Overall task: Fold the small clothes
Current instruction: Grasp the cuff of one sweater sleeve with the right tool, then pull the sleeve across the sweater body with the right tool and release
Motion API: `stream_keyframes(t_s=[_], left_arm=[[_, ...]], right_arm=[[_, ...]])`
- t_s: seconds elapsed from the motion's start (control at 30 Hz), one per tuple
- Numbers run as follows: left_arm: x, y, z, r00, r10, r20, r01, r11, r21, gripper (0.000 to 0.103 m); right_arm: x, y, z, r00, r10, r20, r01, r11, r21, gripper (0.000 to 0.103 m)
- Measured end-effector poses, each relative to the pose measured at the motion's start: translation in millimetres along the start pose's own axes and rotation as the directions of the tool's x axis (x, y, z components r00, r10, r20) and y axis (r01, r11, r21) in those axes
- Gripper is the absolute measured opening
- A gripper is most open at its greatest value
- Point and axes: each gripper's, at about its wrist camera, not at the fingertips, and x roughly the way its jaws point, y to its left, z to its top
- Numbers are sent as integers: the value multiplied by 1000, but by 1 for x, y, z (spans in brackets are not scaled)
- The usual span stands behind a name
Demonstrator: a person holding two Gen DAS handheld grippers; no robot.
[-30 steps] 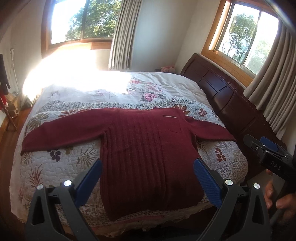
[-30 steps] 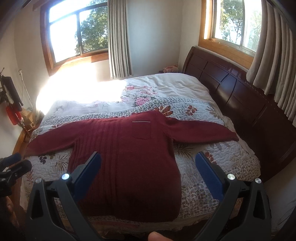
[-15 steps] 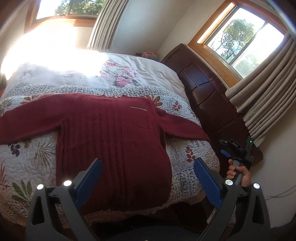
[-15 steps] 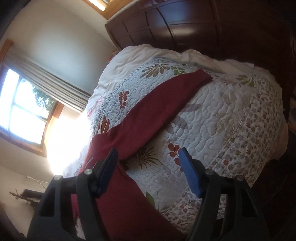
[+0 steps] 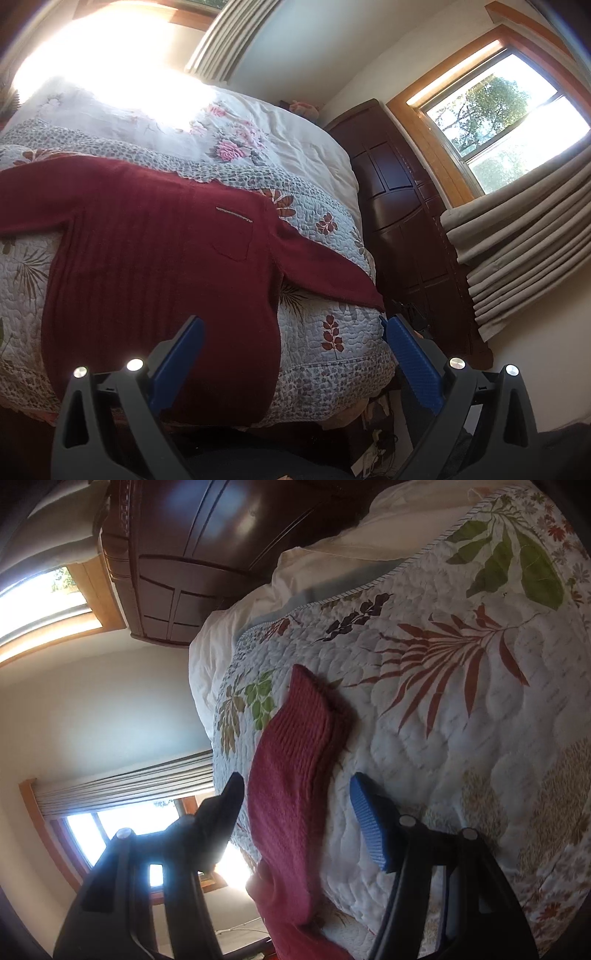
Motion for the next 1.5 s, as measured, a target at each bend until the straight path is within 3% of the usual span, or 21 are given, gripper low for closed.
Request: stream_keyframes(t_s=[0.2,0.3,0.53,0.8,0.93,1.13,1.33,1.5], left_arm=[[9,-11,-1,1000,-18,16,18,999,-46,99],[14,-10,-3,999,-38,16,39,996,-81,99],[23,5,-7,995,-101,6,100,975,-199,99],[26,17,-5,980,-200,7,198,962,-189,99],[20,21,1,966,-260,8,258,953,-160,99],[-7,44,8,954,-278,112,291,949,-121,99],[-16,93,18,957,-278,80,289,934,-209,99],[-26,134,25,955,-273,120,295,922,-251,99]], right_arm=[[21,0,23,1000,-20,-5,20,1000,0,58],[25,4,28,999,-33,-9,33,999,-18,51],[18,14,26,998,-60,-14,59,995,-86,13],[-3,85,-4,999,-41,9,42,949,-312,10],[-13,134,-34,1000,-14,24,22,902,-430,10],[-21,207,-92,1000,23,21,-6,811,-585,10],[-17,271,-172,999,38,-8,-32,679,-734,10],[1,301,-242,999,27,-47,-54,580,-813,10]])
